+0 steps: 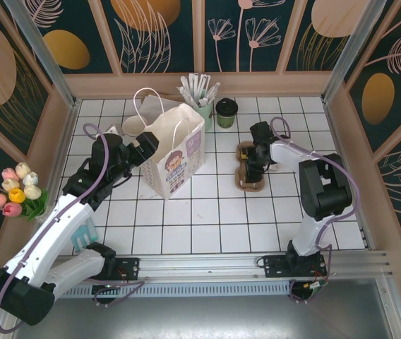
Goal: Pack the takeout coffee
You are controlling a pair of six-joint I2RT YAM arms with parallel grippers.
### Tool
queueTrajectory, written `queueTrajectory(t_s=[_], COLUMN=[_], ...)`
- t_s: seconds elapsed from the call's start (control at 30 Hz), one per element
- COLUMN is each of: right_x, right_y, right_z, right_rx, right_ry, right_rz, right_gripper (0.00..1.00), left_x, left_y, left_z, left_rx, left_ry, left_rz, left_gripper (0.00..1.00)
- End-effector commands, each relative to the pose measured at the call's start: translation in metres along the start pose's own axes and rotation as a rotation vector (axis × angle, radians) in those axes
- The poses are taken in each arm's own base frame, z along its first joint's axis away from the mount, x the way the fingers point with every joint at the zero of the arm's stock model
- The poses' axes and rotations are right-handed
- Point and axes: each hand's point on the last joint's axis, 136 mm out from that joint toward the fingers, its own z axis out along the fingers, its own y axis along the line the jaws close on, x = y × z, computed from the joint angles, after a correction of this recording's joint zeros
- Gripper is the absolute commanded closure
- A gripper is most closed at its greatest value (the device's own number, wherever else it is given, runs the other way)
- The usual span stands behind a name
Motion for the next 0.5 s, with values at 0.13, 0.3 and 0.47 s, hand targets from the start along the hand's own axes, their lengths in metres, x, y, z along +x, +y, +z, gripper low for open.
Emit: queueTrajectory(t_s=[0.13,0.3,0.47], right_x=[-0.005,-0.019,-0.029], right_y=[-0.011,-0.009,-0.024], right_z=[-0.001,-0.015,-0.027], right_rx=[0.032,0.013,0.063], right_ry=[-0.048,-0.143,-0.284], right_rz=[0.020,-0.075,-0.370], right_gripper=[0.39,0.47,0.49], left_x=[-0.003,0.002,0.008], left_y=[-0.012,-0.004,0.009], left_z=[-0.001,0.007,0.012], left_rx=[0.042,-0.057,-0.116], left_ry=[0.003,0.070,0.090], left_rz=[0.038,0.026,-0.003], left_gripper=[0.02,0.03,0.05])
